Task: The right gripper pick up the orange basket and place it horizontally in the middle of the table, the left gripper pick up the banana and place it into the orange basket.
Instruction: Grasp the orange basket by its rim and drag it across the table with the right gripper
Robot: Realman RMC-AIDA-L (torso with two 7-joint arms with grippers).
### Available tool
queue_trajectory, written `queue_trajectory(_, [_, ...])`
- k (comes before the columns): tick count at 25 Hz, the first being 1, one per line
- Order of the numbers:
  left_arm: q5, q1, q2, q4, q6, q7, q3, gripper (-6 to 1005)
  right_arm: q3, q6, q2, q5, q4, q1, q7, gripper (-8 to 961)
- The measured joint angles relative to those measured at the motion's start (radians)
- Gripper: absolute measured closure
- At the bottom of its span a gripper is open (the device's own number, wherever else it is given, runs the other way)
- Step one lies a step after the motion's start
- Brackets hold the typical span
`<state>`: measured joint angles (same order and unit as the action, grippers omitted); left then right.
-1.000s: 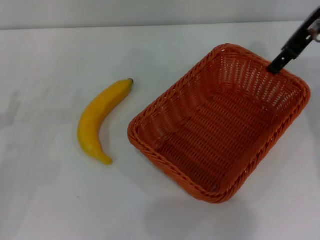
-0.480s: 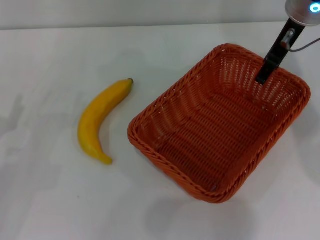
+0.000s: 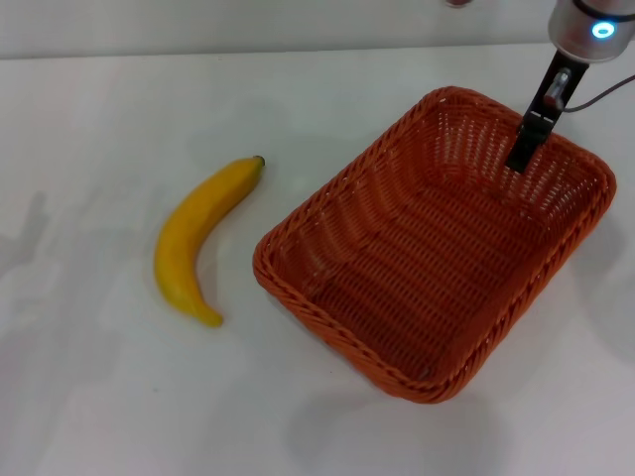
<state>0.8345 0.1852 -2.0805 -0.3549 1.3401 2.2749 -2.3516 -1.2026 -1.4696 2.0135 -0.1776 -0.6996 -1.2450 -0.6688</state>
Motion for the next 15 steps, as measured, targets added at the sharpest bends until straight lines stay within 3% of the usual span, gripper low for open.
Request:
queue_trajectory(14, [0.000,0.007,-0.001,0.024,0.013,0.011,0.000,299,-0.029,0.067,0.001,0.003,0.077,-0.008,0.004,117])
queue_trajectory(15, [0.000,0.007,-0.001,0.024,0.013,0.011,0.000,299,-0.029,0.068,0.001,0.003,0.077,-0.008,0.004,160])
